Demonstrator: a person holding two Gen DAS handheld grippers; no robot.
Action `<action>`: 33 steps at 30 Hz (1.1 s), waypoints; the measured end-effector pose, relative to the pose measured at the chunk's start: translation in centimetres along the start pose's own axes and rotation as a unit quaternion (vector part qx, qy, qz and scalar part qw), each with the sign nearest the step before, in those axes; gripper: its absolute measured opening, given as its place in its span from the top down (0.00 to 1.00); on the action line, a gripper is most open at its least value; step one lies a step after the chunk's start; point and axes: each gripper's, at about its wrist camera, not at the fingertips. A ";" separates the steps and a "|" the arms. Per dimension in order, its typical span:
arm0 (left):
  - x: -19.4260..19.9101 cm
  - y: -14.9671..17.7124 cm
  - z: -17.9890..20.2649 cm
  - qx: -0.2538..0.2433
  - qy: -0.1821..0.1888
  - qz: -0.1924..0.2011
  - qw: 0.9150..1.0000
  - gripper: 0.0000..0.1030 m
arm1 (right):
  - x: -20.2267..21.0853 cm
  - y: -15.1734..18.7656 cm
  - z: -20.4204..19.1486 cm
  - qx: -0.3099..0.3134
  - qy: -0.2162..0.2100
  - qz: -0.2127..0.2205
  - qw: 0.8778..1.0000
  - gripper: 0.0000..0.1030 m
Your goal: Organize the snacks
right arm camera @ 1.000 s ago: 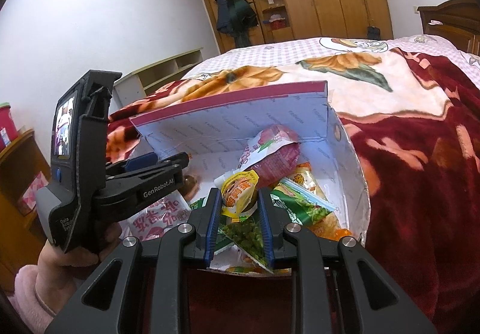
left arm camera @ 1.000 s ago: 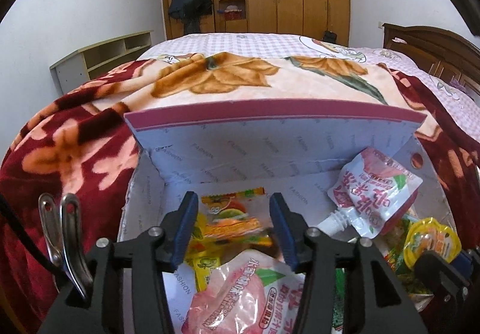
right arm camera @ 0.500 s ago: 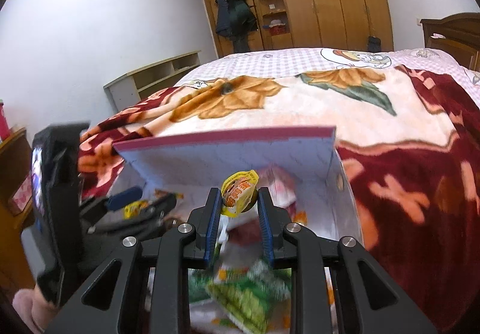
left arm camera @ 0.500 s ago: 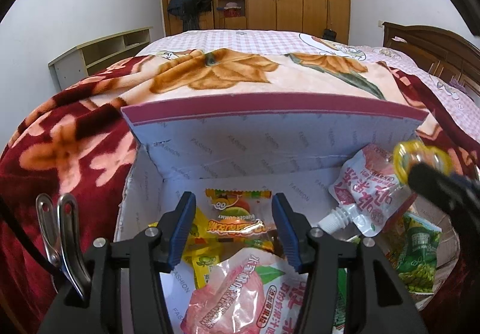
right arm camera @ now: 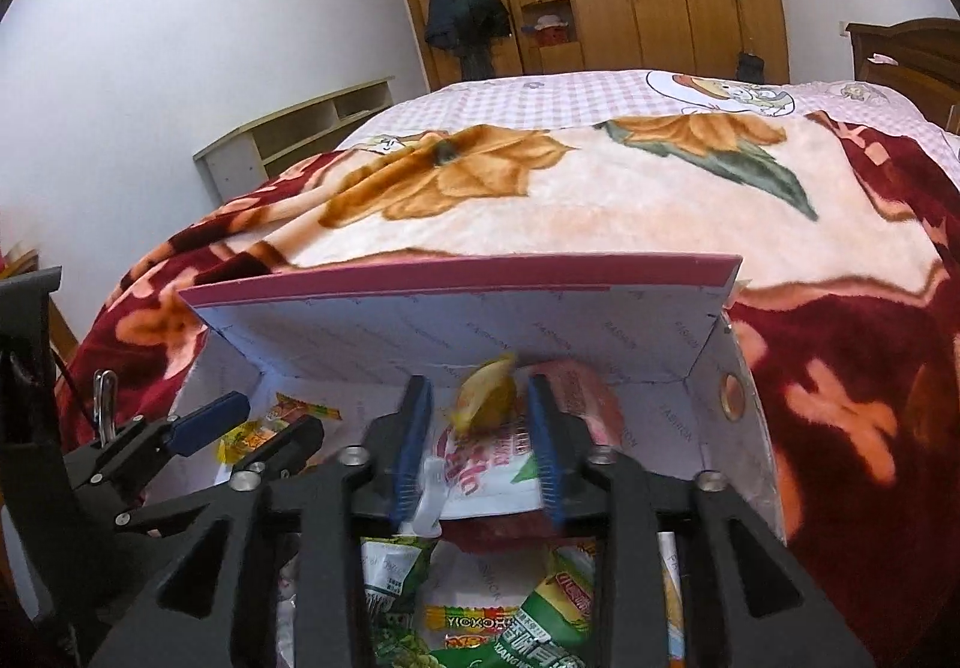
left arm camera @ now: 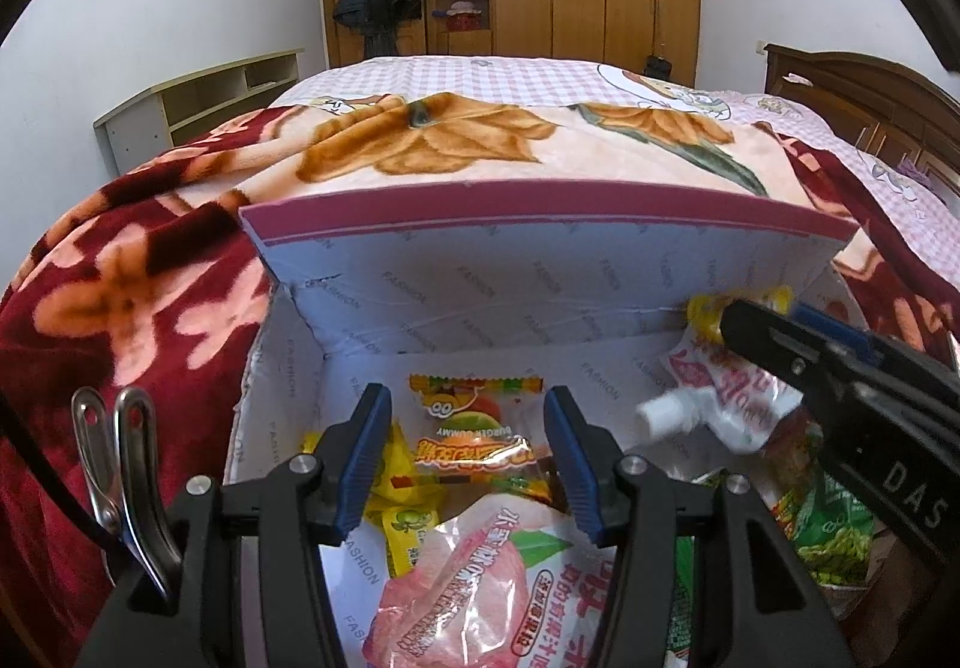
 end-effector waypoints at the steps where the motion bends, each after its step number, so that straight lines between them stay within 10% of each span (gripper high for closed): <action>1: 0.0 0.0 0.0 0.000 0.000 0.000 1.000 0.46 | 0.1 0.0 0.0 0.000 0.002 0.003 1.000 0.56; 33: 3.9 0.4 -0.2 0.007 0.018 0.022 1.000 0.31 | 5.0 1.2 -0.9 -0.015 -0.020 0.050 0.998 0.26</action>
Point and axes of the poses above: each gripper's, at about its wrist camera, not at the fingertips, and x roughly against the way its jaws point, z to its right, y to its underside
